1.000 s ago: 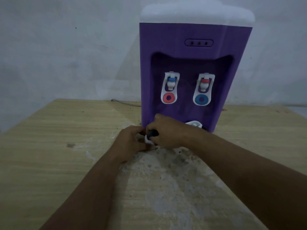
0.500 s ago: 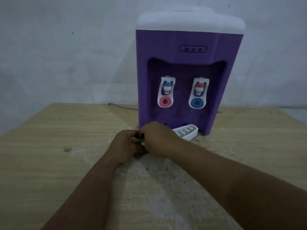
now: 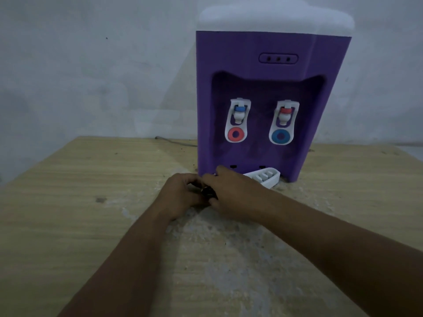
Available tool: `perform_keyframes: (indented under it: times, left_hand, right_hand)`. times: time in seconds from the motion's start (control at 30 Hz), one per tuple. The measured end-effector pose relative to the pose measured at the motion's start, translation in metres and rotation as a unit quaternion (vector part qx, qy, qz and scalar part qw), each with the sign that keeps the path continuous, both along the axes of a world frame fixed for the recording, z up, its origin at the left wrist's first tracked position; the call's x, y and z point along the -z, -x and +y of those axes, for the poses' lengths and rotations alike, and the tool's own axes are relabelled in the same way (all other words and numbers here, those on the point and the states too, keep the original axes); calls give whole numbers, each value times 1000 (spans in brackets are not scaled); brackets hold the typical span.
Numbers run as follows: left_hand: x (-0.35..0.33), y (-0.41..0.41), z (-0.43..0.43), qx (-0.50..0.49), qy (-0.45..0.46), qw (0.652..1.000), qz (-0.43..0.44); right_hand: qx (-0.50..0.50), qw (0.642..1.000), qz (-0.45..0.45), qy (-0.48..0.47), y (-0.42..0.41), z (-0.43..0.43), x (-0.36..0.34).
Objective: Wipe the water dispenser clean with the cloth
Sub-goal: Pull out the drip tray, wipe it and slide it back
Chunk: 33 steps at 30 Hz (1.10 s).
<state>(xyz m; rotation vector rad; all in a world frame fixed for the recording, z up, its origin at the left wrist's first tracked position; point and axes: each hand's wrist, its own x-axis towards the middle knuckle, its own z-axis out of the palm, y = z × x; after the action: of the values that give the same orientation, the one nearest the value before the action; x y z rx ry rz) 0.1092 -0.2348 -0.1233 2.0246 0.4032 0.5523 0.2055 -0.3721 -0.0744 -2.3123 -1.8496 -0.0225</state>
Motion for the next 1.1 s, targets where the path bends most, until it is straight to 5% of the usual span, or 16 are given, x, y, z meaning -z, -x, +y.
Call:
perform_keyframes:
  times: [0.37, 0.57, 0.73, 1.0, 1.1]
  left_hand:
    - [0, 2, -1, -8, -22, 1000, 5]
    - [4, 1, -1, 9, -13, 1000, -9]
    - [3, 1, -1, 5, -24, 1000, -17]
    - [3, 1, -3, 16, -41, 999, -8]
    - [2, 0, -4, 9, -38, 999, 4]
  right_hand:
    - [106, 993, 32, 41, 10, 32, -15]
    - [115, 978, 175, 7, -9, 24, -18]
    - [93, 996, -2, -11, 11, 24, -4]
    - [132, 976, -8, 171, -11, 27, -42]
    - [137, 986, 44, 82, -31, 3, -62]
